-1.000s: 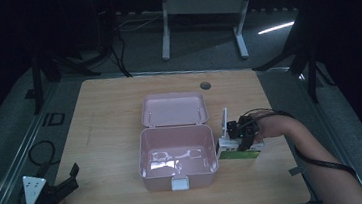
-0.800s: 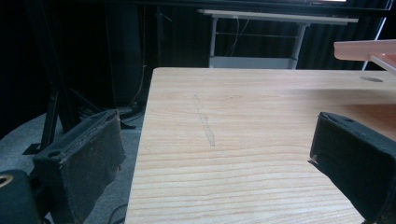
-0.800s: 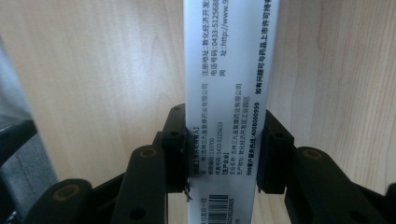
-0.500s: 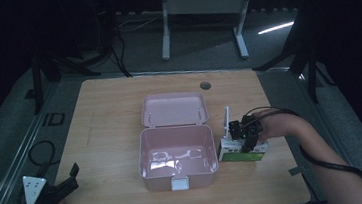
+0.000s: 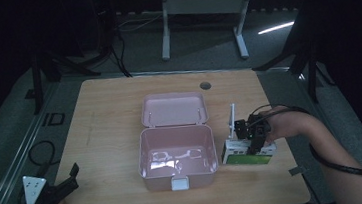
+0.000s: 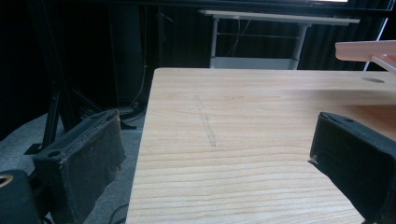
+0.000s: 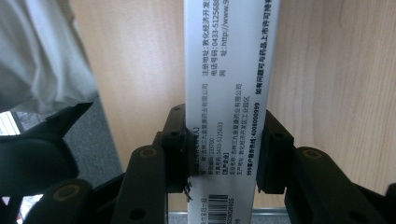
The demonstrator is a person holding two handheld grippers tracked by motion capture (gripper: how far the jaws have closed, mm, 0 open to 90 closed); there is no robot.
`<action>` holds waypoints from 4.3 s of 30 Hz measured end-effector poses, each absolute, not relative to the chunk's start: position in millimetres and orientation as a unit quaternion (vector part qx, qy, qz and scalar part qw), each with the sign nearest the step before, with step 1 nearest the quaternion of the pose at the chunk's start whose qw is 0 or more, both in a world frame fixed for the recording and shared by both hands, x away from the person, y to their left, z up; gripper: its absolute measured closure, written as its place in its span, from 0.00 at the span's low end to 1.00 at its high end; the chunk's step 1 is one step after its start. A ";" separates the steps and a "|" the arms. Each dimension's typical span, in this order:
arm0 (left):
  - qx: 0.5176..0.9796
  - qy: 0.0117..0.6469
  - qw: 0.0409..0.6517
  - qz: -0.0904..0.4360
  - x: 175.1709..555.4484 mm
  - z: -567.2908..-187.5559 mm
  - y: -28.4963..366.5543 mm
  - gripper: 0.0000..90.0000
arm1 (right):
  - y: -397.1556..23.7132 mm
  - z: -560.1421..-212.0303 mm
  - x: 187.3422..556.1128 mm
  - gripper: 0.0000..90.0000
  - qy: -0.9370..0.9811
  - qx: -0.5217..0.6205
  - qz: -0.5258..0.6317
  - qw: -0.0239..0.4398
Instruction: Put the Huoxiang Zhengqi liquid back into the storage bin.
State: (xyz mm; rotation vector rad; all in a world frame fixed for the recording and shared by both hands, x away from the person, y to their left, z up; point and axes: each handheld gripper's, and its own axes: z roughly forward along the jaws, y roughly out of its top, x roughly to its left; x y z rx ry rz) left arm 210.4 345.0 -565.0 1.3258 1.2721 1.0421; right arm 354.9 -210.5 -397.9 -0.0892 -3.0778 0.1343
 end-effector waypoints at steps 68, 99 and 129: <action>0.546 0.523 0.495 0.428 210.3 -565.0 345.7 0.03 | -94.8 -315.2 330.2 0.69 -0.999 0.024 0.039 0.014; 0.546 0.522 0.498 0.426 210.2 -565.1 346.2 0.03 | -24.8 -345.3 328.4 0.69 -0.997 0.053 0.043 0.027; 0.548 0.523 0.498 0.422 210.5 -564.9 347.0 0.03 | -30.8 -433.0 336.7 0.68 -0.996 0.043 0.049 0.053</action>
